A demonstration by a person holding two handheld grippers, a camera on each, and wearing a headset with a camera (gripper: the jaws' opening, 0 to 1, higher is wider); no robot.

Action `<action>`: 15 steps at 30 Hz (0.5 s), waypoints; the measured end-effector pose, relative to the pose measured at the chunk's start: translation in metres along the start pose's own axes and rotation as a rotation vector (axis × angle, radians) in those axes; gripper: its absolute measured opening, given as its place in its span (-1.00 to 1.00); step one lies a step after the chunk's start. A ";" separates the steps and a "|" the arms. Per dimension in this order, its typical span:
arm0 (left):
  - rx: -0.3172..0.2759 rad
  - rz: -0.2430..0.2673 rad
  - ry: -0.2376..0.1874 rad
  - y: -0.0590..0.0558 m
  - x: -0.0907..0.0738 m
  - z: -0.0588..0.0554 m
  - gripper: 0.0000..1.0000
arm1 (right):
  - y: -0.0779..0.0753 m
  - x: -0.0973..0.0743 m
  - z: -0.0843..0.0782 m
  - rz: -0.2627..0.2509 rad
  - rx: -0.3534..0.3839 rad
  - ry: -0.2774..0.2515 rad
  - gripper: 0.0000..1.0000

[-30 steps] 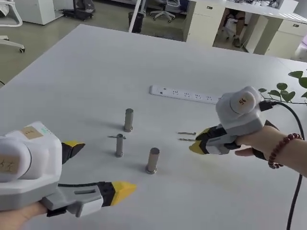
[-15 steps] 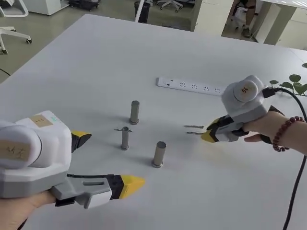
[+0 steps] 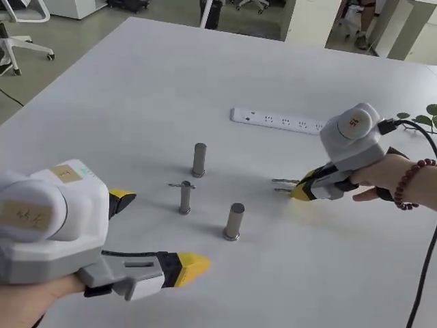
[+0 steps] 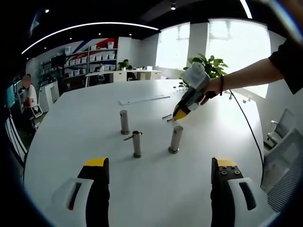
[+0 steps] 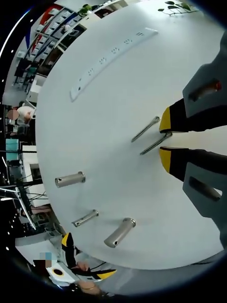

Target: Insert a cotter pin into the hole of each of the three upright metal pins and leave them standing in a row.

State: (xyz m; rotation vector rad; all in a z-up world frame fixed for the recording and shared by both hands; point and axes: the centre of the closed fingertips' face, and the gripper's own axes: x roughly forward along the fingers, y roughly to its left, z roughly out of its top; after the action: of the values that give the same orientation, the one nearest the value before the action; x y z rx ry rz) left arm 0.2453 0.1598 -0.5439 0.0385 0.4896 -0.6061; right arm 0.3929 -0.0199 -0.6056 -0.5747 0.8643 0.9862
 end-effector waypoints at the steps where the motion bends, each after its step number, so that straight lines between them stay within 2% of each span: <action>1: -0.001 0.000 -0.001 0.000 0.000 0.000 0.78 | 0.000 0.000 0.000 0.002 0.003 -0.001 -0.86; 3: -0.005 0.001 0.001 0.001 0.000 0.000 0.77 | 0.000 -0.001 -0.001 0.005 0.017 0.000 -0.86; 8: -0.004 -0.004 -0.001 0.000 0.000 0.002 0.77 | 0.001 0.000 -0.002 0.007 0.001 0.018 -0.88; 15: 0.002 -0.003 0.006 -0.001 0.000 0.001 0.74 | 0.004 -0.001 -0.006 0.003 -0.048 0.079 -0.97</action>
State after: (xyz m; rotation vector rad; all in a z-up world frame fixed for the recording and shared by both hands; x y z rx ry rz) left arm 0.2450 0.1588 -0.5426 0.0412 0.4952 -0.6092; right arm 0.3868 -0.0229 -0.6085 -0.6568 0.9135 0.9942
